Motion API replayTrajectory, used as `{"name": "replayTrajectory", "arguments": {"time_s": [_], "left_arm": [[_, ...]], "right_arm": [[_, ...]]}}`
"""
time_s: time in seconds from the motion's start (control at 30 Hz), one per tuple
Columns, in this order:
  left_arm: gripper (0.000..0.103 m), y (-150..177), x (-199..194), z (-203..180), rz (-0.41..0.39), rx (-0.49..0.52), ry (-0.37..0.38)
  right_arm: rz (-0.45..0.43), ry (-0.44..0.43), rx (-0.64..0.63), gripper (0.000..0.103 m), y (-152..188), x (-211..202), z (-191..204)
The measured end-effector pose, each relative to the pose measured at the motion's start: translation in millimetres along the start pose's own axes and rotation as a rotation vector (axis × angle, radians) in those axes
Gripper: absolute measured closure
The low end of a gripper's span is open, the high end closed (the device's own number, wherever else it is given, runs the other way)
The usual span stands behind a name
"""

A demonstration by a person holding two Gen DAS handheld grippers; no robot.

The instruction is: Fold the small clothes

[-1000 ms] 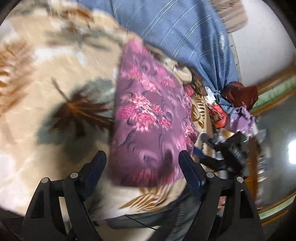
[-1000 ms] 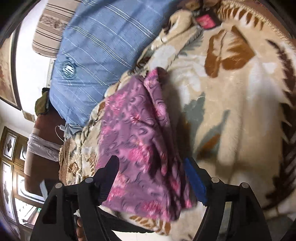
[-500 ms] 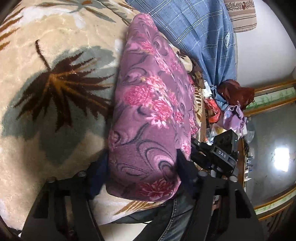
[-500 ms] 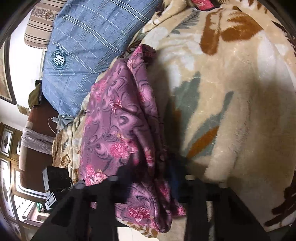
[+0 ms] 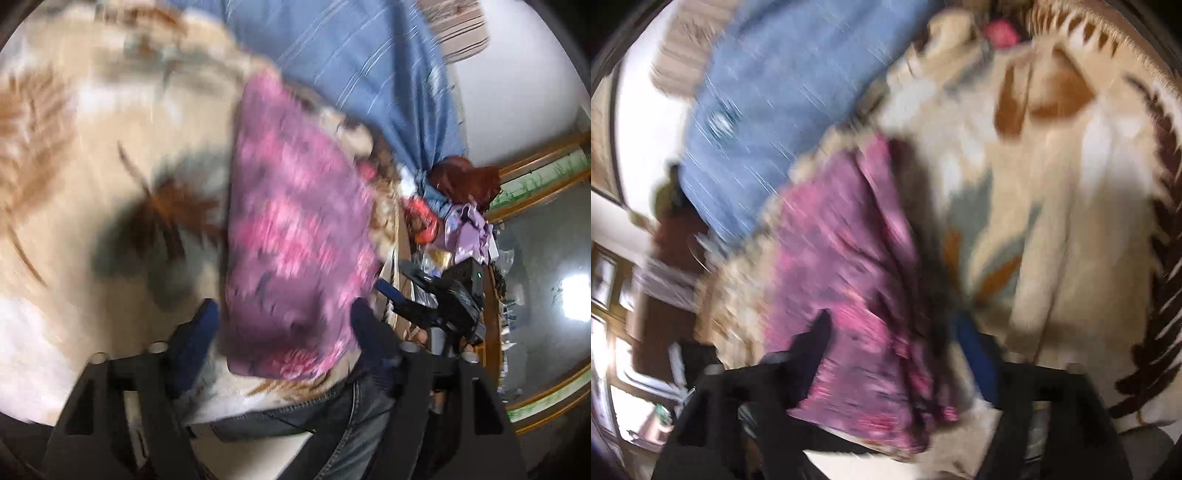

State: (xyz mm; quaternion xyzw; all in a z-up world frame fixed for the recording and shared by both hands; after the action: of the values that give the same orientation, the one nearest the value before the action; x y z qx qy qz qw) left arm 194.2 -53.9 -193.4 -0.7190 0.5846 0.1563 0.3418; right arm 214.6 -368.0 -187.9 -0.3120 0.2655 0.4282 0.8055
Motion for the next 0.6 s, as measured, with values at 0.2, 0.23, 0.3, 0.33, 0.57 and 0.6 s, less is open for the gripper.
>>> {"name": "replayTrajectory", "arguments": {"time_s": [0.2, 0.23, 0.3, 0.33, 0.57, 0.6], "left_arm": [[0.021, -74.5, 21.4, 15.4, 0.008, 0.054, -0.172], [0.021, -80.9, 30.1, 20.9, 0.023, 0.049, -0.162], [0.021, -91.6, 53.2, 34.2, 0.065, -0.002, -0.127], [0.021, -94.0, 64.3, 36.0, 0.082, -0.021, -0.099], [0.031, -85.5, 79.2, 29.1, 0.055, -0.002, 0.014], [0.037, -86.0, 80.0, 27.6, 0.059, -0.020, 0.035]], "right_arm": [[0.055, 0.012, -0.065, 0.017, -61.4, 24.3, 21.7], [0.081, 0.016, -0.071, 0.018, -68.5, 38.1, 21.7], [0.116, 0.058, -0.093, 0.020, -79.3, 59.9, 14.5], [0.117, 0.087, -0.093, 0.020, -78.8, 70.1, 9.0], [0.202, 0.008, -0.201, 0.049, -50.5, 85.7, 11.1], [0.205, 0.027, -0.196, 0.050, -50.1, 89.9, 7.9]]}}
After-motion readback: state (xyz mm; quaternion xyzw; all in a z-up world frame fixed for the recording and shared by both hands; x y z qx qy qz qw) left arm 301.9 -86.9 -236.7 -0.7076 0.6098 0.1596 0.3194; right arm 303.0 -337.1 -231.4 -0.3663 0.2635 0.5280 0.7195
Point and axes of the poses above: each gripper's, at about its wrist camera, not at the fingertips, and x roughly the way its jaws point, z to its left, y to its underside, the point moved 8 cm from there along x, roughly the way its jaws point, and after that the axes turned 1 degree about z, right-handed, at the moved point
